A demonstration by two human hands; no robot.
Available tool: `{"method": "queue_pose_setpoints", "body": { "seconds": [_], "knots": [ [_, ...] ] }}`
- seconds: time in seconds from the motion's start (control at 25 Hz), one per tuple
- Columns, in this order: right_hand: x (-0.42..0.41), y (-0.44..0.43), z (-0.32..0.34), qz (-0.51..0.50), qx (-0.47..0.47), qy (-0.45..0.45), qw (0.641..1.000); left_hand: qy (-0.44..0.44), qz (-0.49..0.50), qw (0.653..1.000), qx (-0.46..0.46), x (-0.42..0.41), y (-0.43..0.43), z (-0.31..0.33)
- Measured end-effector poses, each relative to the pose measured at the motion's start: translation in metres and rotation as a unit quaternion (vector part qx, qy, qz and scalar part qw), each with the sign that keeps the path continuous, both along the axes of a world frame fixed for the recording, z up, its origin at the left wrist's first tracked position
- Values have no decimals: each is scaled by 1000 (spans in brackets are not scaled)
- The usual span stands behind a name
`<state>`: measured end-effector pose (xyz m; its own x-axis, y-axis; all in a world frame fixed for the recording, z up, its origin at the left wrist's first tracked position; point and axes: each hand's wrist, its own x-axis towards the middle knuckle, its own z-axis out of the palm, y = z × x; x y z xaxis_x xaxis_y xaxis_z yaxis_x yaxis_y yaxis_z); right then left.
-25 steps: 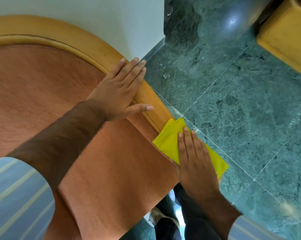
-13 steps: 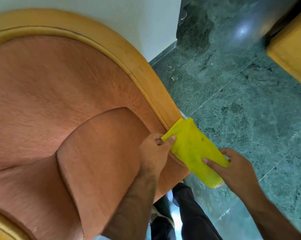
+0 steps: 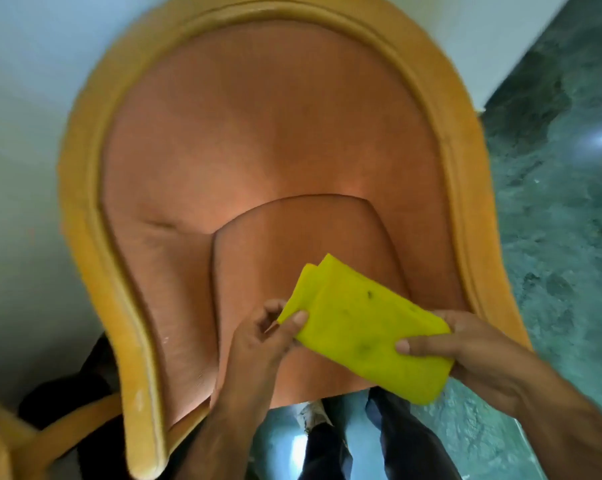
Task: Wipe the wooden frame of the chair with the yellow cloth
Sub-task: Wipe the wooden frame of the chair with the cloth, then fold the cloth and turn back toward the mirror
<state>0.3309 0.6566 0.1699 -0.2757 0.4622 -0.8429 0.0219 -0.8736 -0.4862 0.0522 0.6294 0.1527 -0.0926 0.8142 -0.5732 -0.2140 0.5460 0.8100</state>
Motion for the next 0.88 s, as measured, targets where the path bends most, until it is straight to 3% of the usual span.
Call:
{"method": "queue_pose_setpoints", "body": {
  "seconds": [0.04,0.16,0.28,0.52,0.72,0.88],
  "knots": [
    [-33,9,0,84,-13,12,996,16,47,999,8,-34,-23,8],
    [-117,17,8,211,14,9,977,35,164,986,9,-101,-91,30],
    [-201,-1,23,257,64,18,964,16,307,951,21,-141,-173,48],
    [-331,-114,37,400,82,108,906,25,606,795,-12,-134,-366,41],
    [-382,-240,2,595,89,110,791,32,752,656,-56,-71,-502,9],
    [-395,-337,-56,704,129,85,693,49,808,576,-114,-21,-572,-33]
  ]
}}
